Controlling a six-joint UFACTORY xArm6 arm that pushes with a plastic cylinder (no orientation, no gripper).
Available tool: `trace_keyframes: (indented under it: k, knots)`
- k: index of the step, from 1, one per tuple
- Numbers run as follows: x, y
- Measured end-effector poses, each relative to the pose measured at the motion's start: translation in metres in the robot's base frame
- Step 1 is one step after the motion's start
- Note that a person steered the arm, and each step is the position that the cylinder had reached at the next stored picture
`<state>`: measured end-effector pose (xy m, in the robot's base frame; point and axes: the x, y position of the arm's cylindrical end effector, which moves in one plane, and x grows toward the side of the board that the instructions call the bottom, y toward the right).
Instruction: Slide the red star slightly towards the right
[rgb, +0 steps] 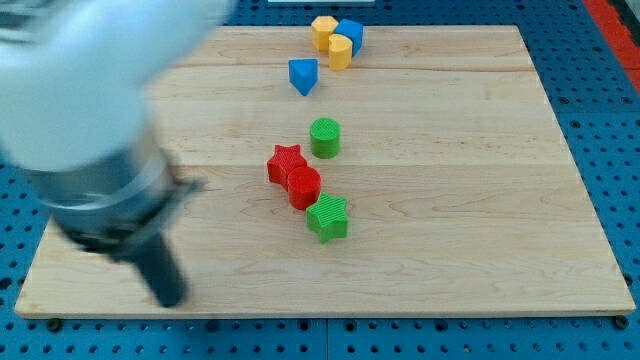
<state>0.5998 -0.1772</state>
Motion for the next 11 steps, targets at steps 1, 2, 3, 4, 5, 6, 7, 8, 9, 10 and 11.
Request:
trace_keyframes:
  k: [1, 2, 3, 4, 5, 6, 7, 8, 9, 10, 11]
  knots:
    - [-0.044, -0.027]
    - [-0.101, 0.001]
    - [-0.145, 0.053]
    - [-0.163, 0.097]
    - [-0.168, 0.122]
    - [-0.167, 0.101]
    - [-0.162, 0.094]
    - [-0.155, 0.104]
    - [-0.154, 0.133]
    - [-0.155, 0.156]
    - [-0.155, 0.142]
